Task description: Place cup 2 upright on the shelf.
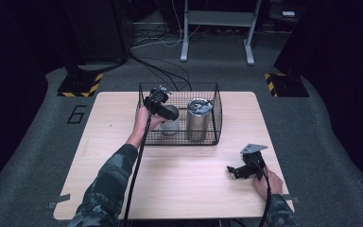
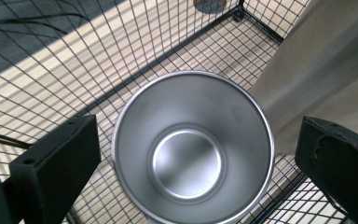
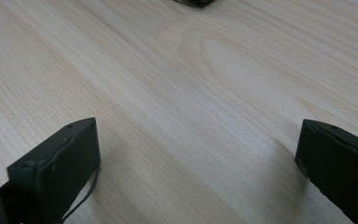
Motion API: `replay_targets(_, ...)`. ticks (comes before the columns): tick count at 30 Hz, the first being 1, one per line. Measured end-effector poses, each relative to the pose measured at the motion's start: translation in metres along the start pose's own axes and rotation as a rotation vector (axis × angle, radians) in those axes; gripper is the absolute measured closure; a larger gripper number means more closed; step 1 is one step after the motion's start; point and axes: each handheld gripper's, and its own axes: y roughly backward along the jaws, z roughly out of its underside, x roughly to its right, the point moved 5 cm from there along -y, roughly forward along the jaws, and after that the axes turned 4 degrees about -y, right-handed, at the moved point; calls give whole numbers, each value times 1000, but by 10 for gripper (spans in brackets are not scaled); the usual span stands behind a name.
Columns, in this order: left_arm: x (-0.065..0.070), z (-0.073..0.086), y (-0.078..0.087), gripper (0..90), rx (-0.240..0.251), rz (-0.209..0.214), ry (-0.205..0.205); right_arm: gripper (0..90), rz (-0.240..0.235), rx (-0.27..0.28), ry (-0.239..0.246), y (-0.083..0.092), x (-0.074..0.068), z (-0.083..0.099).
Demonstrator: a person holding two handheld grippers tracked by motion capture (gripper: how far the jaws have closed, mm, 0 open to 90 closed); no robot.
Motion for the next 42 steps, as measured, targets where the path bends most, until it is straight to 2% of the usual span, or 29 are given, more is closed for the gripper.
replay_targets(5,0,0,12,2,25,9,4,0,-2,-1,2,0,0,0)
replay_targets(16,9,3,52,1,110,12,-31,0,-1,0,-1,0,0,0)
replay_targets(21,16,10,67,1,121,9,-69,0,-3,1,-5,0,-1,0)
replay_targets(25,23,16,80,1,155,6,-90,0,0,1,-4,0,0,0)
replay_targets(34,41,41,117,0,184,-9,-171,0,-2,-1,1,0,0,0)
replay_targets(38,45,60,131,0,201,-18,-175,0,2,0,-9,0,-1,0)
replay_targets(42,48,82,138,0,215,-17,-146,0,-2,-6,-2,0,0,0)
